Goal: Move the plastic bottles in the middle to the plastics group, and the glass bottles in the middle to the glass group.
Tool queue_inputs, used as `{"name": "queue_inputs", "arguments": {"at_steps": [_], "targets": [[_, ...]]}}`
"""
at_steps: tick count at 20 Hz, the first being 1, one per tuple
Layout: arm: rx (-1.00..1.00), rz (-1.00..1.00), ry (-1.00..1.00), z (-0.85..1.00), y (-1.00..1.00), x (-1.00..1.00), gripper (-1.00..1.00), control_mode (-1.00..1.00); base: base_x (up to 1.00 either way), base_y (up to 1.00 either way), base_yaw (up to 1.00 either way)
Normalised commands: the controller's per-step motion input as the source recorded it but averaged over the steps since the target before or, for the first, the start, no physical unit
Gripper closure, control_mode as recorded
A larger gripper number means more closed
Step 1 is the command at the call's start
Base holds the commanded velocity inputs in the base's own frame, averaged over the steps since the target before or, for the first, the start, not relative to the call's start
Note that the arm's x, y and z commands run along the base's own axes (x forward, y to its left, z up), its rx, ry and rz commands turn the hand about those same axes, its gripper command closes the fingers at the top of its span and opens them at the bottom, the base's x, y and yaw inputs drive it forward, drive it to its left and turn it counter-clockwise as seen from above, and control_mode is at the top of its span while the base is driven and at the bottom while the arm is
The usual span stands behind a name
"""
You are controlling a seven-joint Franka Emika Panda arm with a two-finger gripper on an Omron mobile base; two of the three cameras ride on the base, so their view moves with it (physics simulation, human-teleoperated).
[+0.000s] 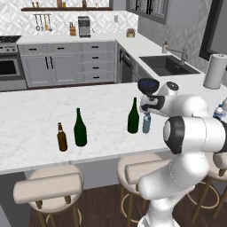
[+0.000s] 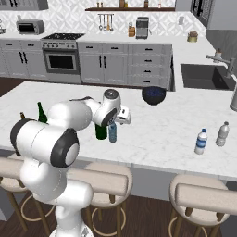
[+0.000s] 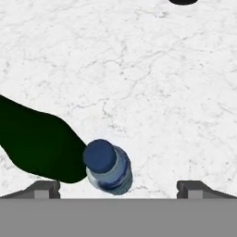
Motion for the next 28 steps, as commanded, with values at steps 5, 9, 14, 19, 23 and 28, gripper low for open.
{"name": "queue_inputs", "arguments": {"at_steps": [5,9,14,19,23,28], "targets": [[0.00,0.06,0.04,-0.22,0.02,0.43,-1.00,-1.00,0.00,0.00,0.00],[0.00,0.06,0.05,-0.20,0.03,0.35,-1.00,-1.00,0.00,0.00,0.00],[0.00,0.06,0.01,-0.17,0.02,0.26,-1.00,-1.00,0.00,0.00,0.00],[0.00,0.05,0.00,-0.16,0.02,0.06,-1.00,-1.00,0.00,0.00,0.00],[0.00,0.02,0.00,-0.25,0.13,-0.17,-1.00,-1.00,0.00,0.00,0.00],[0.00,0.00,0.00,-0.29,0.20,-0.17,-1.00,-1.00,0.00,0.00,0.00]]}}
